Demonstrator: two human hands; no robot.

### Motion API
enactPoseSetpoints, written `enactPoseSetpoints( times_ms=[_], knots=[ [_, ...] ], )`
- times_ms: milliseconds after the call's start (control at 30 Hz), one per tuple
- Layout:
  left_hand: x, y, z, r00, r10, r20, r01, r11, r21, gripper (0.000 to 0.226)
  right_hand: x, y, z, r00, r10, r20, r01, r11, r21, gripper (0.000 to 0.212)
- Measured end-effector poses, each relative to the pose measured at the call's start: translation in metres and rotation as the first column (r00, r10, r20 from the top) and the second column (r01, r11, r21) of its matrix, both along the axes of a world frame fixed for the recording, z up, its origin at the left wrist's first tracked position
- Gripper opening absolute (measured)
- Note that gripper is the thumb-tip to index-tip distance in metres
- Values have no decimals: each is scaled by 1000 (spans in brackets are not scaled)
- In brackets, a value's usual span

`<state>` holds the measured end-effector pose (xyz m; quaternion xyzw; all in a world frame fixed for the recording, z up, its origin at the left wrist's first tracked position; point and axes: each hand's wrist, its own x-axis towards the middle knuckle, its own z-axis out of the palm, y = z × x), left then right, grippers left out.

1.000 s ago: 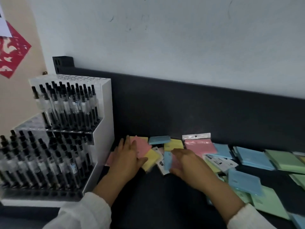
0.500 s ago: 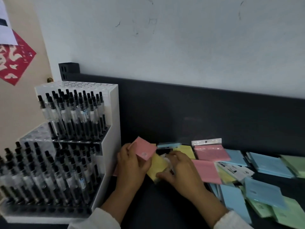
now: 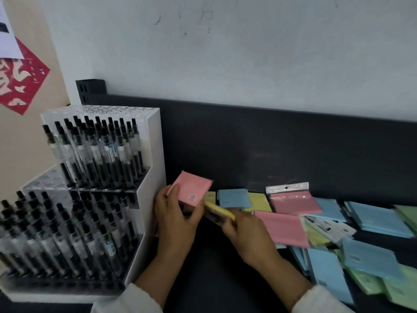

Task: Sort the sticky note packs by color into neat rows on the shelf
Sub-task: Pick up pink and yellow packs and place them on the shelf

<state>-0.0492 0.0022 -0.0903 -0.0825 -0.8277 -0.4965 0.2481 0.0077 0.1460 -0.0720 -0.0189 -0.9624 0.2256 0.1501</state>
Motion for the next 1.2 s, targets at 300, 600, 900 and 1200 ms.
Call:
enactPoseSetpoints(
  times_ms=[300,600,900,1200],
  knots=[
    [2,1,3,997,-66,-35,67,998,10,65,-6,32,-1,944,-309,-117,194,804,-562,18],
    [6,2,14,975,-196,106,170,961,217,70,-4,24,-7,948,-295,-118,182,808,-560,18],
    [16,0,22,993,-109,-53,108,994,-22,43,33,55,57,929,-329,-169,174,792,-585,27],
    [90,96,71,932,-361,28,361,933,13,56,136,134,82,909,-357,-214,116,711,-694,20]
  ],
)
